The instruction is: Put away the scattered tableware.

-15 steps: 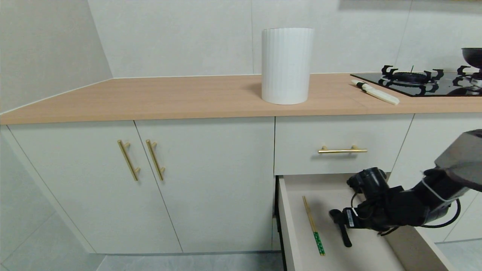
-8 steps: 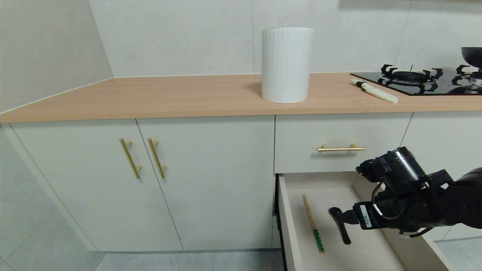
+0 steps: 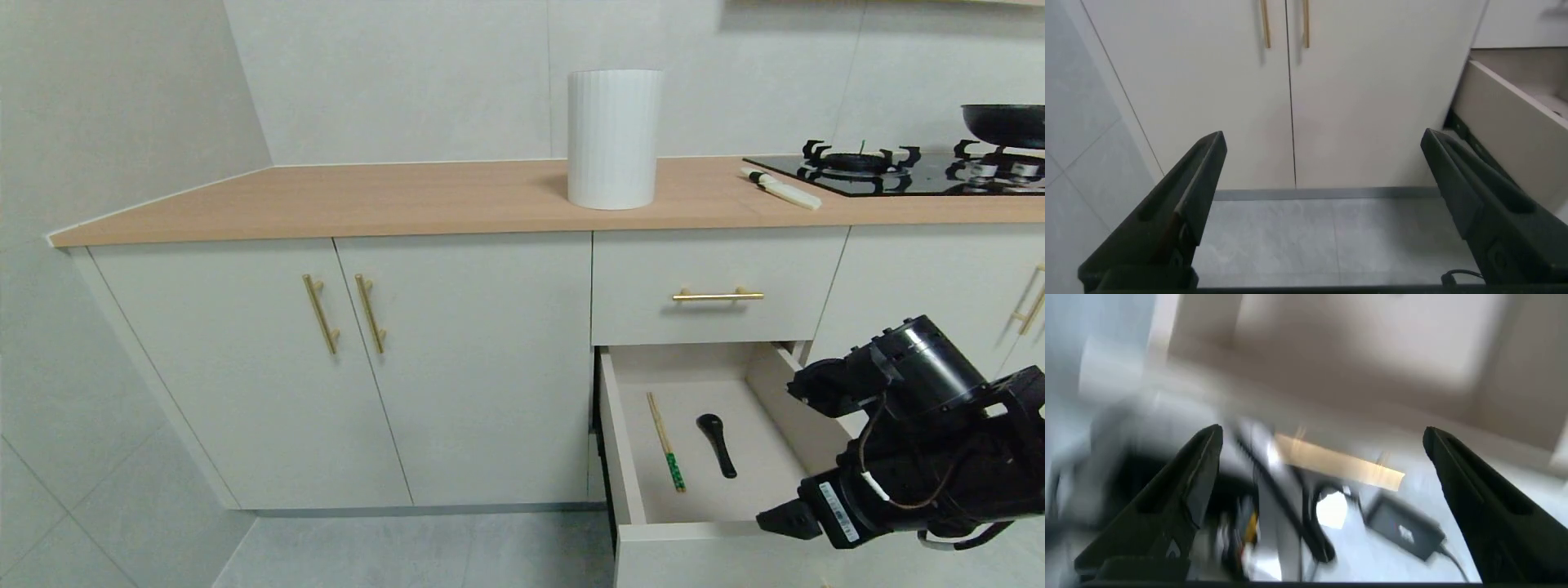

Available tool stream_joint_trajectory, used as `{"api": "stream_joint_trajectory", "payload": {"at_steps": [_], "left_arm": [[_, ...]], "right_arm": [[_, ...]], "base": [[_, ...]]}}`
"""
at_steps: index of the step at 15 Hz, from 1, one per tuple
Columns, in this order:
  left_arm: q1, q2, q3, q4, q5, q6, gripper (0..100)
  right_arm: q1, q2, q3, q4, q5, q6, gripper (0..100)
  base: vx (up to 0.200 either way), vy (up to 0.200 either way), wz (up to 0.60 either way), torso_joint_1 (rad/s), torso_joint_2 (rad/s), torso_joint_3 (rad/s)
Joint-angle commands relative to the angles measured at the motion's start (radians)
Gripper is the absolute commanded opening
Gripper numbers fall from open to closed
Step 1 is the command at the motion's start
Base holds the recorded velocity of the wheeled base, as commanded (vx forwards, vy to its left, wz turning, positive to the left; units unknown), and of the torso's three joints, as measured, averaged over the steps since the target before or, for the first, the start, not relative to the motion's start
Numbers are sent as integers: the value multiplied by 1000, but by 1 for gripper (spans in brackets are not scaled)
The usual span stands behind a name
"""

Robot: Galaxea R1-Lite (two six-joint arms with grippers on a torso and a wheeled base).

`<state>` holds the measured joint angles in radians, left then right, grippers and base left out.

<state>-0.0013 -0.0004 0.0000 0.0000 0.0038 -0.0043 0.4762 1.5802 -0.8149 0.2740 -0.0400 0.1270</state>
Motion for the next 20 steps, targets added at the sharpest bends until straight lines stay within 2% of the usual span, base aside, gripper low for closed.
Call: {"api": "stream_joint_trajectory", "payload": {"at_steps": [1, 4, 13, 20], "left_arm": [[0, 0, 0, 0, 1, 0, 100], [0, 0, 0, 0, 1, 0, 100], [0, 0, 0, 0, 1, 0, 100], [0, 0, 0, 0, 1, 0, 100]], "right_arm": [[-1, 21, -1, 70, 37, -60, 100], [-1, 66, 11, 99, 40, -115, 100], [-8, 224, -24, 100, 25, -102, 100], [-14, 313, -135, 96, -46, 102, 100]], "base": [[0, 0, 0, 0, 0, 0], [0, 0, 0, 0, 0, 0], [0, 0, 0, 0, 0, 0], [0, 0, 0, 0, 0, 0]]}}
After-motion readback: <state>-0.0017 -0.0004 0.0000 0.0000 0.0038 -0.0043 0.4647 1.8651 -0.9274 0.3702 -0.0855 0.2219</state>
